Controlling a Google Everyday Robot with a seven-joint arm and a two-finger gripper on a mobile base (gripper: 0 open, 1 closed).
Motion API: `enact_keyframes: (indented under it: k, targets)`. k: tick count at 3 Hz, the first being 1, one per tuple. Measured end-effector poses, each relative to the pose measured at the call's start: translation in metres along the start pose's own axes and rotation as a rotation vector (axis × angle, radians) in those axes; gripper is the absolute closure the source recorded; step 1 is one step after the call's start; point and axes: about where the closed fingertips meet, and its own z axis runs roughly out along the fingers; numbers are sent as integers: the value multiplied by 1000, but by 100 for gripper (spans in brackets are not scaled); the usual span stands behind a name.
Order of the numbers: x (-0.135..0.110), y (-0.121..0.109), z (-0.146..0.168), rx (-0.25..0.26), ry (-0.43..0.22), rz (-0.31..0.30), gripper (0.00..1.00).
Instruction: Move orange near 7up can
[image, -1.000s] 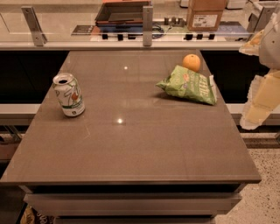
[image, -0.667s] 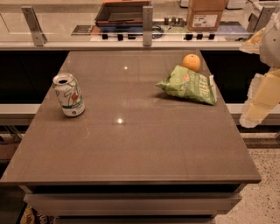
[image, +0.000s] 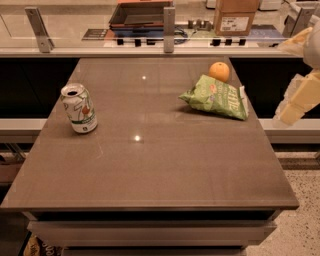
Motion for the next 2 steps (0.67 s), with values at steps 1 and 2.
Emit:
enact_keyframes:
  k: [1,2]
  targets:
    - [8,-24,12,48,-69,56,0]
    - [20,-47,24,119,-111,133,0]
